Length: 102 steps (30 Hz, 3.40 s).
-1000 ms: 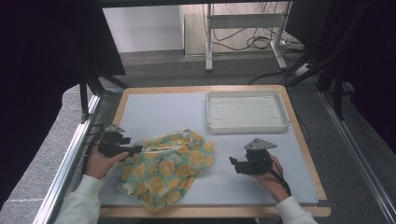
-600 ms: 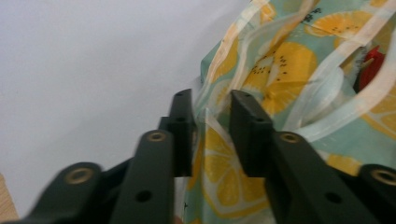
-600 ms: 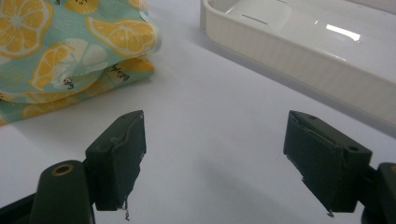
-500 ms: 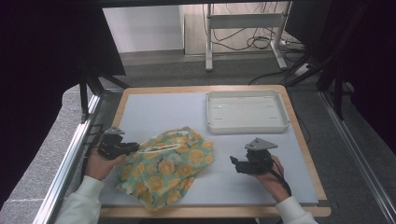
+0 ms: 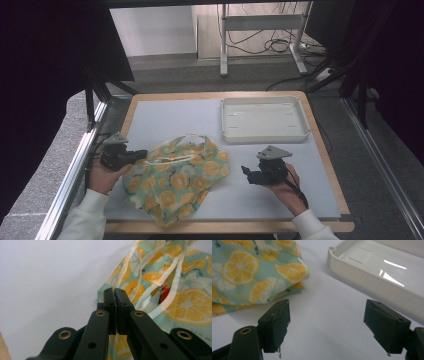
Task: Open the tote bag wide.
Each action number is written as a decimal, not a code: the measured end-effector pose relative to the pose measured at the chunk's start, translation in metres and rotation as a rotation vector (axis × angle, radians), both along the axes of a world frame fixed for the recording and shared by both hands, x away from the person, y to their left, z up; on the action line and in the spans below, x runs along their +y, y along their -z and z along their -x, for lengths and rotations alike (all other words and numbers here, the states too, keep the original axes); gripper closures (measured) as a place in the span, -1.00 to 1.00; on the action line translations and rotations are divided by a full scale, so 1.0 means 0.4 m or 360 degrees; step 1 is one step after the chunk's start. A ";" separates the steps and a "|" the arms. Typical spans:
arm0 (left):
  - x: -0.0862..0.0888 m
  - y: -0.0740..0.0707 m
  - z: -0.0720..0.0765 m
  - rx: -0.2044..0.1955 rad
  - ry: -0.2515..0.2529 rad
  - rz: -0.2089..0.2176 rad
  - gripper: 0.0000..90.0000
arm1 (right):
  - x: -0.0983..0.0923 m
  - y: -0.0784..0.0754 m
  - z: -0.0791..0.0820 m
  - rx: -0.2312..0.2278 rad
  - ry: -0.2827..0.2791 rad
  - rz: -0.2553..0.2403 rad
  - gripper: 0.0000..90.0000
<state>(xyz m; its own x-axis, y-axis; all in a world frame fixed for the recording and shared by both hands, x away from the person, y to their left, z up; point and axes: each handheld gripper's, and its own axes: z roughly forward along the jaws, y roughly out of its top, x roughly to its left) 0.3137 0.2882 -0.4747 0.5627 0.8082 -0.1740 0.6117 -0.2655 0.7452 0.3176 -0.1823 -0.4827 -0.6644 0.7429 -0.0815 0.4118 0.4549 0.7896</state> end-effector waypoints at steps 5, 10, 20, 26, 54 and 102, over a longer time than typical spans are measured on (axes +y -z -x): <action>0.000 -0.011 0.005 -0.0021 0.0007 0.0022 0.99 | 0.036 -0.020 -0.006 -0.0028 -0.0065 0.0006 -0.52; -0.002 -0.013 0.007 -0.0022 0.0013 0.0024 0.99 | 0.061 -0.035 -0.011 -0.0044 -0.0105 -0.0004 -0.52; -0.004 -0.011 0.007 -0.0018 0.0013 0.0022 0.99 | 0.114 -0.057 -0.037 -0.0025 -0.0167 -0.0033 -0.53; -0.004 -0.012 0.008 -0.0021 0.0012 0.0028 0.99 | 0.150 -0.077 -0.054 -0.0002 -0.0196 -0.0070 -0.54; -0.001 -0.016 0.009 -0.0028 0.0016 0.0042 0.99 | 0.320 -0.044 -0.161 0.0169 -0.0312 -0.0016 -0.12; -0.016 -0.050 0.112 -0.0104 0.0193 0.0177 0.99 | 0.209 -0.107 -0.036 0.0034 -0.0526 -0.0253 0.94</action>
<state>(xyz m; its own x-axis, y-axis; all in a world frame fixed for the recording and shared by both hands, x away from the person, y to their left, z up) 0.2688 0.2816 -0.4546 0.6681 0.7113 -0.2184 0.5296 -0.2484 0.8111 0.3322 -0.0988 -0.4400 -0.8709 0.4903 0.0338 0.2801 0.4385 0.8540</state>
